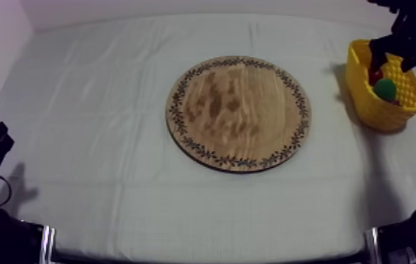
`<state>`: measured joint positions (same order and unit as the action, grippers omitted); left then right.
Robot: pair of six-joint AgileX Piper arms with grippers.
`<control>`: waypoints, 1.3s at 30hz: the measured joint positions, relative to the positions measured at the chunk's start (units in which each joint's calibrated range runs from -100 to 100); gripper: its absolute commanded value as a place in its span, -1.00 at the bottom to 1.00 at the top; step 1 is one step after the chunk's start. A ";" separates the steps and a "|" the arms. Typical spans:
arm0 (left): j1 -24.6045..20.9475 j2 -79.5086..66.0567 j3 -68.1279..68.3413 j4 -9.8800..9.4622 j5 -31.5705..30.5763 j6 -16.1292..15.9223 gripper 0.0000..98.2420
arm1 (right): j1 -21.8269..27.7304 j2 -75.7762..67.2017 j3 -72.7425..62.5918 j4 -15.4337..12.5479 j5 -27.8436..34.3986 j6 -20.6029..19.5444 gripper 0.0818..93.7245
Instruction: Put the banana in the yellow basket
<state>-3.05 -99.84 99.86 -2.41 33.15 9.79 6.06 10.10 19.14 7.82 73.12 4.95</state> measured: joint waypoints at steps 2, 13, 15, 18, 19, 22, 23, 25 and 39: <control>0.00 0.00 0.00 0.00 0.00 0.00 -1.00 | -0.05 -2.90 1.65 -0.53 -1.35 0.00 0.05; 0.00 0.00 0.00 0.00 0.00 0.00 -1.00 | 0.37 -21.49 18.72 -2.08 -16.24 -0.18 -0.58; 0.00 0.00 0.00 0.00 0.00 0.00 -1.00 | 0.66 -25.64 23.13 -2.61 -20.31 0.29 -0.68; 0.00 0.00 0.00 0.00 0.00 0.00 -1.00 | 1.26 -31.48 29.18 -4.52 -25.21 1.82 -0.80; 0.00 0.00 0.00 0.00 0.00 0.00 -1.00 | 1.52 -33.55 31.22 -5.49 -26.77 2.56 -0.85; 0.00 0.00 0.00 0.00 0.00 0.00 -1.00 | 1.81 -39.44 36.93 -7.82 -30.28 4.44 -0.94; 0.00 0.00 0.00 0.00 0.00 0.00 -1.00 | 1.75 -41.58 38.35 -8.37 -31.10 4.91 -0.95; 0.00 0.00 0.00 0.00 0.00 0.00 -1.00 | 1.52 -45.93 41.84 -9.79 -31.83 6.23 -0.97; 0.00 0.00 0.00 0.00 0.00 0.00 -1.00 | 2.98 -73.75 64.40 -21.80 -36.59 15.49 -1.00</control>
<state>-3.05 -99.84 99.86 -2.41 33.15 9.79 9.04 -63.65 83.53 -13.98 36.53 20.44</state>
